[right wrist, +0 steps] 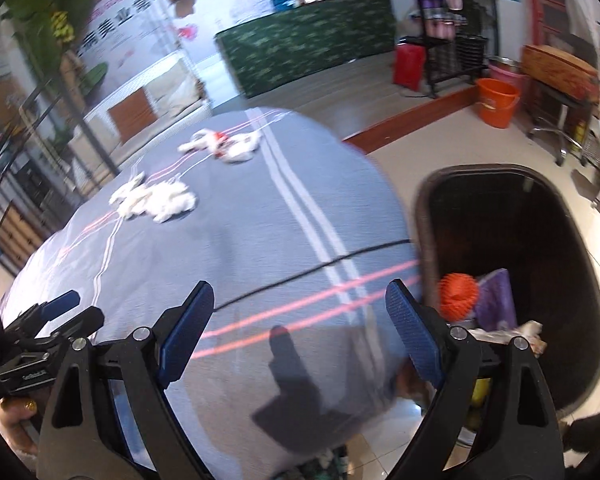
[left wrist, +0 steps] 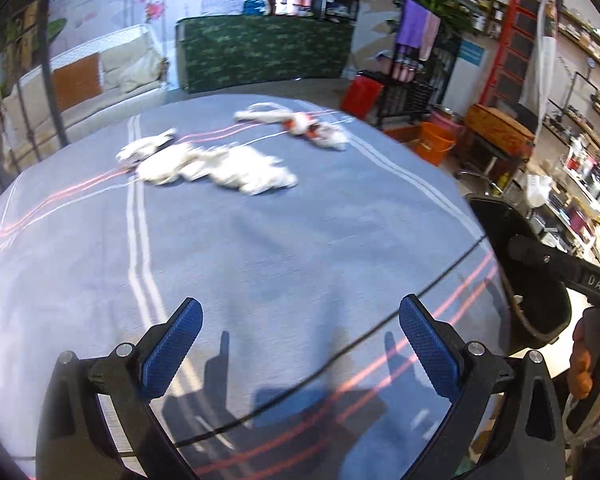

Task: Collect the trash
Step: 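Move both open tools back from the bin to the bed, then grasp the crumpled white tissue with the right tool and lift it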

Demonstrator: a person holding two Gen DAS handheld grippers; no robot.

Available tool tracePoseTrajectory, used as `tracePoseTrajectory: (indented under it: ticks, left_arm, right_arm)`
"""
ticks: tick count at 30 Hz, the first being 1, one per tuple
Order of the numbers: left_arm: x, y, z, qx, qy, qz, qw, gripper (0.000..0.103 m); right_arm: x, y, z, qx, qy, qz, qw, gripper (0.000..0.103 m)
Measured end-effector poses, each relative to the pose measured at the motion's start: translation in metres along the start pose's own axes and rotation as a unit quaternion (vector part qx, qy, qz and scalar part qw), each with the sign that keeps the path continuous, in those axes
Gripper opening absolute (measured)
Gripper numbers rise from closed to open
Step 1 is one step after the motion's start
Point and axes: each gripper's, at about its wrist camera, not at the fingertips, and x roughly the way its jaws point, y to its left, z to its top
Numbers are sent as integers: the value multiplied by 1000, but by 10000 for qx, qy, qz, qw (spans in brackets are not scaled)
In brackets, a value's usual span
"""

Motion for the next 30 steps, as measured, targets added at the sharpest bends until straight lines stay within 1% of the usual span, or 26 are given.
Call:
tracePoseTrajectory:
  ticks: [4,8,12,15,18,21,24,29,30]
  left_arm:
    - [-6,24,-3,-164,-33,76,9998,97]
    - [-9,44,2,-196,-87,209,9996,97]
    - [-8,64,9,-250,-111,357,9990,97]
    - [-5,79,14,-338,-82,447,9984,97]
    - [-3,92,17,-459,-86,504,9976,97]
    - [-1,103,19,-564,-82,495,9971,97]
    - [3,108,21,-580,-38,505,9970,97]
    - [10,116,26,-679,20,424,9968,97]
    - [11,118,28,-697,15,420,9967,97]
  right_arm:
    - [18,26,9,-268,254,271,9990,87]
    - [42,59,24,-544,481,542,9959,87]
    - [77,100,44,-964,782,794,9891,87]
    - [108,132,57,-1370,1038,853,9814,87]
    - [139,156,68,-1663,1285,818,9742,87]
    - [167,174,77,-1877,1436,718,9690,83]
    - [191,186,85,-2029,1541,611,9651,77]
    - [216,201,95,-2277,1619,446,9592,69]
    - [219,202,96,-2333,1630,402,9578,59]
